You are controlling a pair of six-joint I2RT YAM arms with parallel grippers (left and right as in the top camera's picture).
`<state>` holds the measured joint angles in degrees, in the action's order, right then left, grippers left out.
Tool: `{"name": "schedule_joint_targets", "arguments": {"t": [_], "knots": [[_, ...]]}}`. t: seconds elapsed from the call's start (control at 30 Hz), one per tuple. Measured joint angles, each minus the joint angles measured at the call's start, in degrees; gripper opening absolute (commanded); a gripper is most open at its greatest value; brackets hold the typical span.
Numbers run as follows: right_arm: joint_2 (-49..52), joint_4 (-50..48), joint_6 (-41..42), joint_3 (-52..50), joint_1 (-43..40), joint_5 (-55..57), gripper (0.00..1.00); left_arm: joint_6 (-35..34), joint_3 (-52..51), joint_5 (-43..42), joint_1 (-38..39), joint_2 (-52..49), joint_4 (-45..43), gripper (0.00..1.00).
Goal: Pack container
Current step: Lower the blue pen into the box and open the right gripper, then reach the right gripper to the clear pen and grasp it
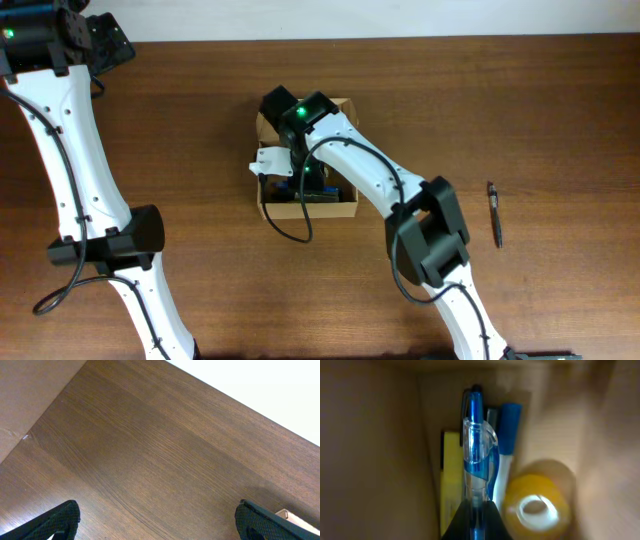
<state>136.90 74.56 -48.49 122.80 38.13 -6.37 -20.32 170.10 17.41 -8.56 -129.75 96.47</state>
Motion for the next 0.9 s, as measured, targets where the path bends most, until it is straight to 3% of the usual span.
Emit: {"name": "schedule_joint_targets", "arguments": {"t": [0.07, 0.1, 0.13, 0.17, 0.3, 0.5, 0.63, 0.73, 0.9], "knots": [[1.62, -0.04, 0.09, -0.02, -0.15, -0.81, 0.11, 0.0, 0.0, 0.0, 0.0, 0.0, 0.0, 1.0], [2.4, -0.04, 0.28, -0.07, -0.15, -1.18, 0.57, 0.0, 0.0, -0.02, 0.0, 0.0, 0.0, 1.0], [2.99, -0.24, 0.74, -0.09, -0.15, -1.42, 0.59, 0.0, 0.0, 0.0, 0.0, 0.0, 0.0, 1.0], [3.1, -0.59, 2.08, -0.11, -0.15, -1.42, 0.45, 0.0, 0.0, 0.0, 0.0, 0.0, 0.0, 1.0], [2.95, 0.28, 7.28, 2.34, -0.35, -0.57, 0.35, 0.0, 0.0, 0.0, 0.0, 0.0, 0.0, 1.0], [-3.17, 2.95, 15.52, 10.14, -1.49, 1.18, 0.34, 0.0, 0.0, 0.0, 0.0, 0.0, 0.0, 1.0], [-18.08, 2.95, 23.08, 12.9, -4.66, 6.1, 0.28, 0.0, 0.0, 0.0, 0.0, 0.0, 0.0, 1.0], [-25.64, 1.62, 26.16, 12.48, -10.71, 7.06, 0.33, 0.0, 0.0, 0.0, 0.0, 0.0, 0.0, 1.0], [-34.27, -3.26, 32.0, 3.82, -30.73, 8.41, 0.34, 0.0, 0.0, -0.02, 0.0, 0.0, 0.0, 1.0]]}}
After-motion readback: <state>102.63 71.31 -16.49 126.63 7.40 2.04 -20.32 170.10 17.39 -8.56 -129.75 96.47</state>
